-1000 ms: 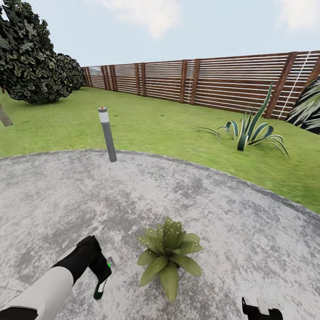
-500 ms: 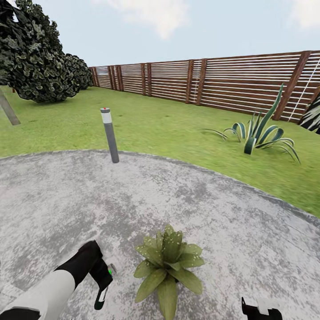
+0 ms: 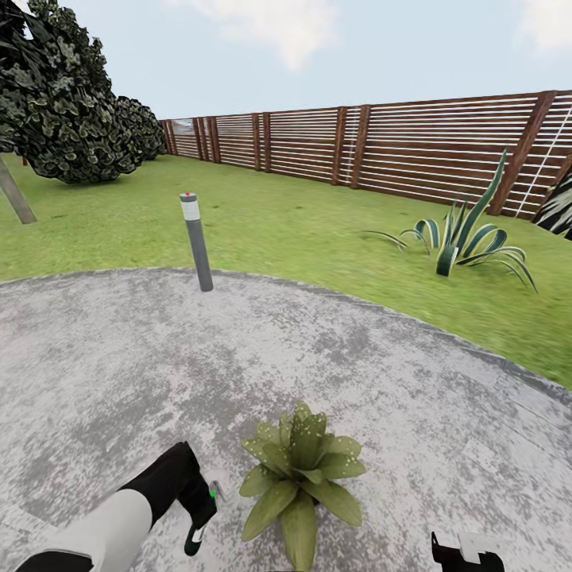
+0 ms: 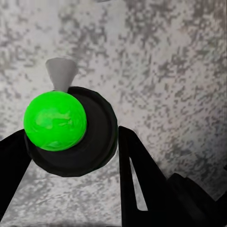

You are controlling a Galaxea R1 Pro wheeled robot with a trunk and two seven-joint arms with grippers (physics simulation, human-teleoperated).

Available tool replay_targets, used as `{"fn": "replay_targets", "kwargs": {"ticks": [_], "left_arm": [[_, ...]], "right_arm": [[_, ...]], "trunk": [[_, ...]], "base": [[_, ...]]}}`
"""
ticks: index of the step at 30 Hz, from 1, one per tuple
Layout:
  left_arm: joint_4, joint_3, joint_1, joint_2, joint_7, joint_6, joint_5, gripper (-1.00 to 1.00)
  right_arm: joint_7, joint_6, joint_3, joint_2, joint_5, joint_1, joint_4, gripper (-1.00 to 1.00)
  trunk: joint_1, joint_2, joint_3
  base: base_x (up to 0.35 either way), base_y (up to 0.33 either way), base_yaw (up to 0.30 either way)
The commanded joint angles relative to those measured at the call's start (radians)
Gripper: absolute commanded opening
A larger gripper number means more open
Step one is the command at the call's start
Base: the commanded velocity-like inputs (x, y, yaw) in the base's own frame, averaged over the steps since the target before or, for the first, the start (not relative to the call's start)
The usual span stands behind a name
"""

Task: Pick up the pesticide atomizer in the garden and spray insectifuge to fully cover both potted plants in the garden.

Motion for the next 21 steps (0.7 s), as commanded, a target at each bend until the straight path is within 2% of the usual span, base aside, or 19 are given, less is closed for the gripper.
{"fn": "replay_targets", "kwargs": {"ticks": [1, 5, 9, 10, 13, 18, 21], "left_arm": [[-0.002, -0.001, 0.000, 0.004, -0.004, 0.006, -0.002, -1.00], [0.007, -0.001, 0.003, 0.029, 0.013, 0.008, -0.001, -1.00], [0.012, 0.002, 0.003, 0.014, 0.082, 0.008, 0.010, -1.00], [0.013, 0.002, 0.003, 0.012, 0.089, 0.008, 0.016, -1.00], [0.014, 0.004, 0.003, 0.008, 0.102, 0.006, 0.066, -1.00], [0.014, 0.003, 0.004, 0.008, 0.140, 0.005, 0.092, -1.00], [0.013, 0.003, 0.004, 0.008, 0.146, 0.002, 0.121, -1.00]], "right_arm": [[-0.005, -0.004, -0.005, 0.000, 0.011, -0.001, 0.002, 1.00], [-0.004, -0.004, -0.004, 0.001, 0.011, -0.001, 0.002, 1.00], [-0.004, -0.004, -0.004, 0.002, 0.011, -0.001, 0.002, 1.00], [-0.004, -0.004, -0.004, 0.002, 0.011, -0.001, 0.002, 1.00], [-0.004, -0.004, -0.004, 0.002, 0.011, -0.001, 0.002, 1.00], [-0.005, -0.005, -0.004, 0.005, 0.011, -0.001, 0.002, 1.00], [-0.006, -0.005, -0.004, 0.005, 0.011, -0.001, 0.002, 1.00]], "trunk": [[0.000, 0.000, -0.001], [0.000, 0.000, -0.001], [0.000, 0.000, -0.001], [0.000, 0.000, -0.001], [0.000, 0.000, -0.001], [0.000, 0.000, -0.001], [0.000, 0.000, -0.001]], "base": [[0.000, 0.000, 0.000], [0.000, 0.000, 0.000], [0.000, 0.000, 0.000], [0.000, 0.000, 0.000], [0.000, 0.000, 0.125], [0.000, 0.000, 0.260], [0.000, 0.000, 0.274]]}}
